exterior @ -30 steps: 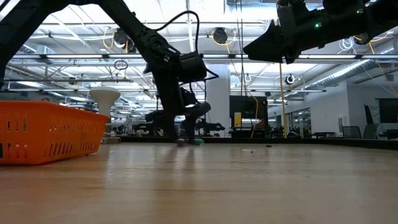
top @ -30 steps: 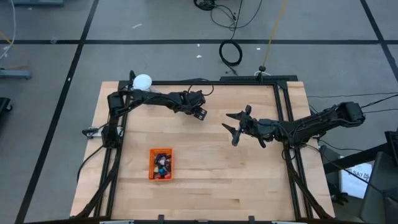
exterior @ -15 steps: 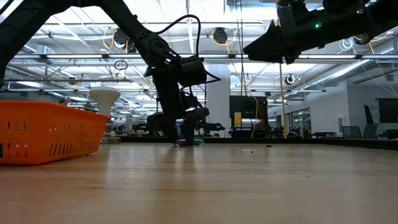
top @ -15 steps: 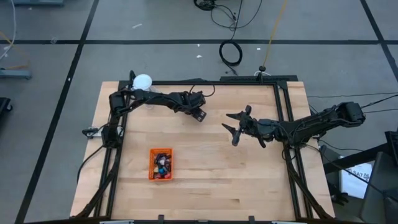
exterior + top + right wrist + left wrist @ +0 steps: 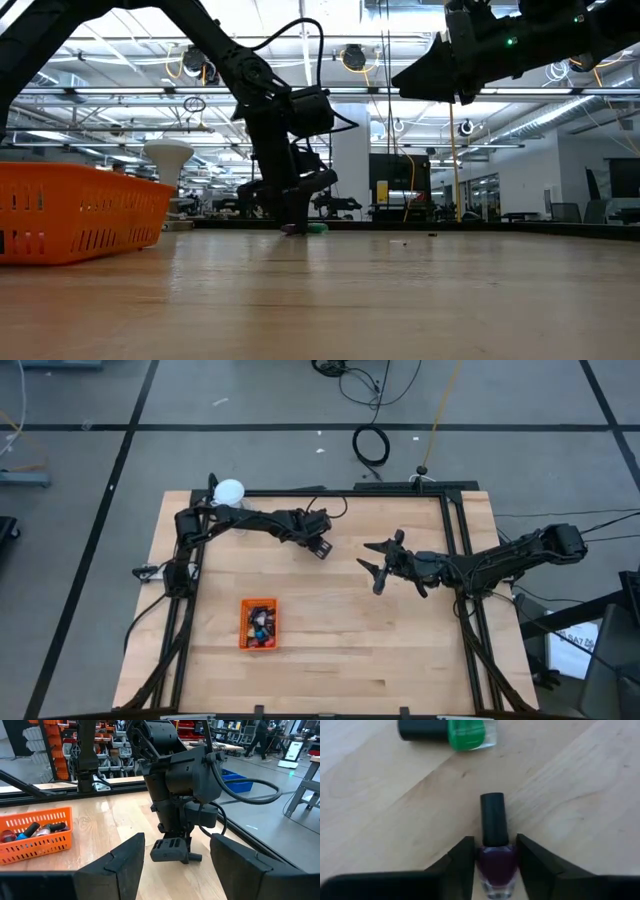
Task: Pick & Place Nail Polish
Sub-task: Put the purple nail color bottle into the orange bin
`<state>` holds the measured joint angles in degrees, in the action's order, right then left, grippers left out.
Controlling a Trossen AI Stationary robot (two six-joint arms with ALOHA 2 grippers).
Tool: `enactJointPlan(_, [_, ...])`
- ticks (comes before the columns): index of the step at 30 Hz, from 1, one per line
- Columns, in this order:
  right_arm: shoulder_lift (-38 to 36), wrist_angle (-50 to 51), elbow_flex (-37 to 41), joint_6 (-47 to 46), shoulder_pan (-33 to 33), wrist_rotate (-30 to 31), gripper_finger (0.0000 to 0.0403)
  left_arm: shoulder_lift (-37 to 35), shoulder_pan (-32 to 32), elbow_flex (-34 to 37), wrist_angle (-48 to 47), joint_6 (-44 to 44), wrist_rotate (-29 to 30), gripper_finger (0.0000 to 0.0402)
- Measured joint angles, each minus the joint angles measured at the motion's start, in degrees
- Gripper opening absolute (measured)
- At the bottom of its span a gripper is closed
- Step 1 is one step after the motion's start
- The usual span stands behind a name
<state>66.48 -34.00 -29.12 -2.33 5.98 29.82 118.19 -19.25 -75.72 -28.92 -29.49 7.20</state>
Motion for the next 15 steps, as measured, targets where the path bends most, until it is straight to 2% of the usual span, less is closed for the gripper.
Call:
enactJointPlan(2, [0.0,-0.02,0.0,-0.02,0.0,-0.04,0.0212,0.02,0.04,0.02,-0.05,0.88,-0.27,0.0092])
enactJointPlan(10, [0.0,0.12,0.0,-0.02,0.0,-0.06,0.0212,-1.04,0.02,0.15,0.32,5.53,-1.77,0.0089])
enactJointPlan(15, [0.0,0.42,0.0,-0.02,0.0,-0.07,0.0212,-5.19,0.95,0.63,-1.55,6.76,-2.72,0.0089])
